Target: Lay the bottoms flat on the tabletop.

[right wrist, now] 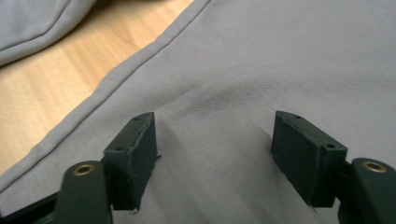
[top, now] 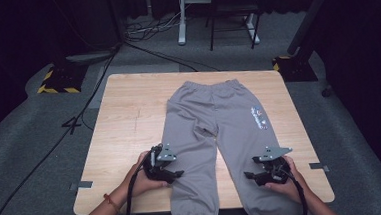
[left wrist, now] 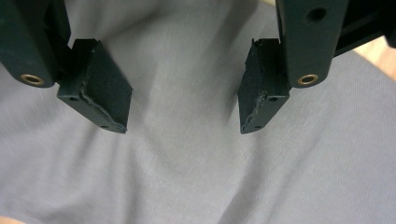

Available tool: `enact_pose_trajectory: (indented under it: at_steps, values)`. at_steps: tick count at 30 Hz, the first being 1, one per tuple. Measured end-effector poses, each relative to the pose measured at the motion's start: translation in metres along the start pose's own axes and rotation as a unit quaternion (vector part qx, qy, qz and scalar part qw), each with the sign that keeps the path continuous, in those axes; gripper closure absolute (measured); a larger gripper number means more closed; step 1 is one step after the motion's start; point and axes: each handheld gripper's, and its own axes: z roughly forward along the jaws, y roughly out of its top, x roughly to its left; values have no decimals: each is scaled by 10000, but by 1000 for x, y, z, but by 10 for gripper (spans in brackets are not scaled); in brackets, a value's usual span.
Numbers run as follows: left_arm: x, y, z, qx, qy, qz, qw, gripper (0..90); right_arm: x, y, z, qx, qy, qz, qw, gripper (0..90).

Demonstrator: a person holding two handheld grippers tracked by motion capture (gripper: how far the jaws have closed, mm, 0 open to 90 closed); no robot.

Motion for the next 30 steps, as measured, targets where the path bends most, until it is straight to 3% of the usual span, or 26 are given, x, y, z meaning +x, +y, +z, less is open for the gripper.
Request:
enact_pose_trajectory:
  at_steps: [7,10,14,17,20,21,23,24,25,27,29,30]
  values:
    - [-29,-24,-20,35,-69,29,10000,346,23,5,2,90,81,-109,9999,309]
    - [-35,-28,-26,106,-47,-6,9999,346,34,7,4,115,135,-174,9997,308]
    - [-35,-27,-29,183,91,-130,9997,342,50,11,4,235,275,-363,9987,342]
    - [-36,-13,-26,-81,-148,-176,9997,332,52,20,2,148,180,-585,9980,365]
    - [-47,14,-13,-176,-329,105,9992,305,46,33,3,-11,211,-505,9985,370]
    - [-49,21,-10,-166,-405,191,9989,306,45,37,5,-5,159,-604,9981,370]
    - [-61,37,3,20,-458,507,9977,298,42,42,10,-2,80,-725,9973,372]
    - [-65,42,9,126,-527,638,9965,292,39,43,13,-39,128,-670,9977,375]
    - [-68,45,14,167,-641,695,9954,287,36,44,14,-76,139,-629,9979,376]
    - [-73,48,22,368,-644,758,9944,303,32,45,16,-108,98,-559,9983,382]
    - [-76,46,30,525,-646,874,9927,361,27,43,16,-140,69,-496,9986,383]
    - [-77,45,30,469,-690,837,9930,405,26,42,15,-137,29,-492,9987,386]
